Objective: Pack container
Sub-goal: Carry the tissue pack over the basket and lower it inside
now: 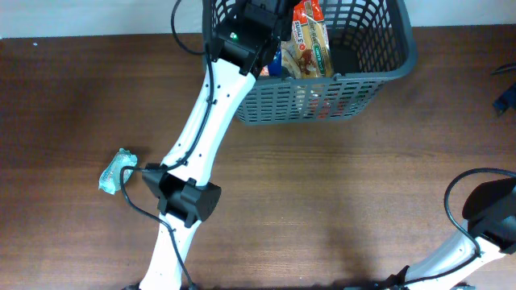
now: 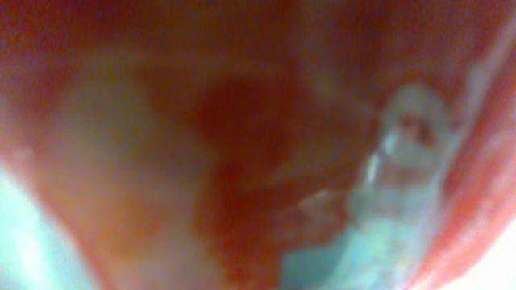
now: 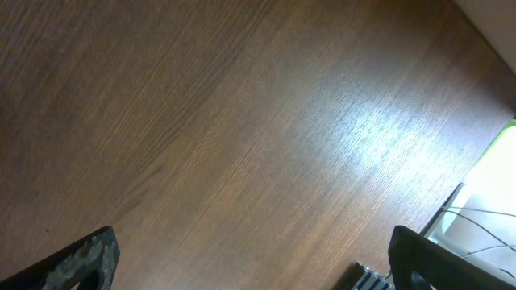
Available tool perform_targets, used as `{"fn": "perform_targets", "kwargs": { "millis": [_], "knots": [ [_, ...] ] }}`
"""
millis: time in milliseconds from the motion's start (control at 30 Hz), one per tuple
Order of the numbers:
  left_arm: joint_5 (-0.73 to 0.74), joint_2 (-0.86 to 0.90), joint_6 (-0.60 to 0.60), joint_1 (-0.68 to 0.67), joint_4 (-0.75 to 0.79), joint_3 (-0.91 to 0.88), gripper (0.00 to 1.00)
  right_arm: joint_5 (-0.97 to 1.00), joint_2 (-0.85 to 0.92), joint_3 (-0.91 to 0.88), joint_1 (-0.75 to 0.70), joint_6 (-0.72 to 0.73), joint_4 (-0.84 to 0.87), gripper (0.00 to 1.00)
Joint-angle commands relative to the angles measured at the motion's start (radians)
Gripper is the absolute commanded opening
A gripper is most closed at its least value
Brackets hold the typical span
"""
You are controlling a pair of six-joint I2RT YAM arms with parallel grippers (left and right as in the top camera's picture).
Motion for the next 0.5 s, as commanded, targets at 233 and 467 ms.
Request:
{"fn": "perform_targets", "kwargs": {
  "millis": [233, 467],
  "knots": [
    [0.019, 0.097, -0.025, 0.013, -0.020, 0.003, 0.05, -0.005, 0.001, -0.005, 0.000, 0.013, 0.003, 0.99],
    [0.019, 0.125, -0.024, 0.013, -0.037, 0.003, 0.13, -0.005, 0.001, -0.005, 0.000, 0.013, 0.003, 0.99]
  ]
}}
